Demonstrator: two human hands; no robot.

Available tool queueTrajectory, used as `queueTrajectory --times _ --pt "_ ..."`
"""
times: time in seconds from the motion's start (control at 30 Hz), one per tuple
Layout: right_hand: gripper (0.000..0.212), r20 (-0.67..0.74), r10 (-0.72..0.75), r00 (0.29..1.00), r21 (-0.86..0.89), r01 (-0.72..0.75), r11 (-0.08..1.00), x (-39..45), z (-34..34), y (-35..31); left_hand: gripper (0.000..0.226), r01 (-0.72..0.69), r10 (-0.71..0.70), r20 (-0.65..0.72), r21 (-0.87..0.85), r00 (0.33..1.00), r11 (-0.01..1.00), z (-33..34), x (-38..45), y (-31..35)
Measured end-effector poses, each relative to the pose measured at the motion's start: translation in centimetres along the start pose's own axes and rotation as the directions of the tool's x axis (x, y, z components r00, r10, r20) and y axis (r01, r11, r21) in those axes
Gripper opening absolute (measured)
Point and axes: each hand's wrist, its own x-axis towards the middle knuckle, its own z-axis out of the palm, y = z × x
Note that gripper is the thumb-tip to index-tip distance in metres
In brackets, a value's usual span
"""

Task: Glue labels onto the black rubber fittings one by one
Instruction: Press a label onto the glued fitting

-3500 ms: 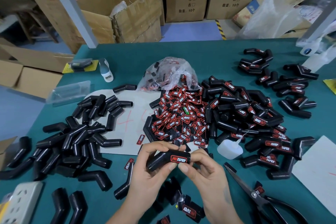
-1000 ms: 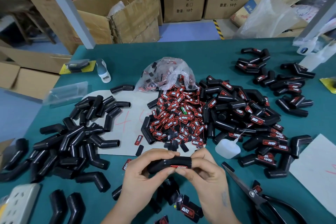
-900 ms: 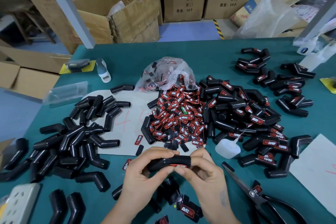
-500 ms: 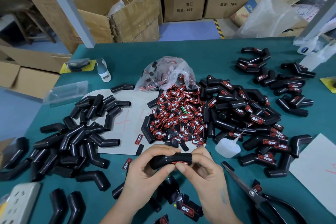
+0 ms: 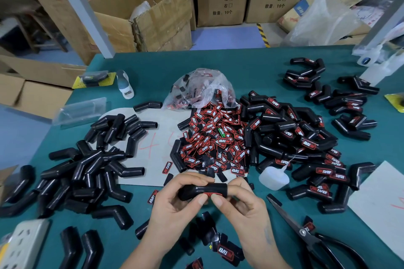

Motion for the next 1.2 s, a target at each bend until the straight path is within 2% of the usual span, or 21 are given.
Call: queueTrajectory --times 0.2,0.97,1.2 --pt "0.034 0.024 -0.005 1.000 -0.019 0.006 1.000 0.06 -0.09 -0.04 0.022 0.048 -0.049 -0.028 -0.028 0.998 0.998 -0.27 -0.02 -0.35" --pt "0.024 0.055 -0.012 0.998 0.000 0.012 1.000 0.09 -0.23 -0.10 0.025 0.085 -0.086 -0.068 -0.014 0.994 0.996 -0.37 -0.03 -0.78" --pt "0.027 0.069 0.011 0.998 -0.031 -0.009 0.999 0.19 -0.40 0.19 0.031 0.132 -0.133 -0.053 -0.032 0.990 0.991 -0.33 0.11 -0.22"
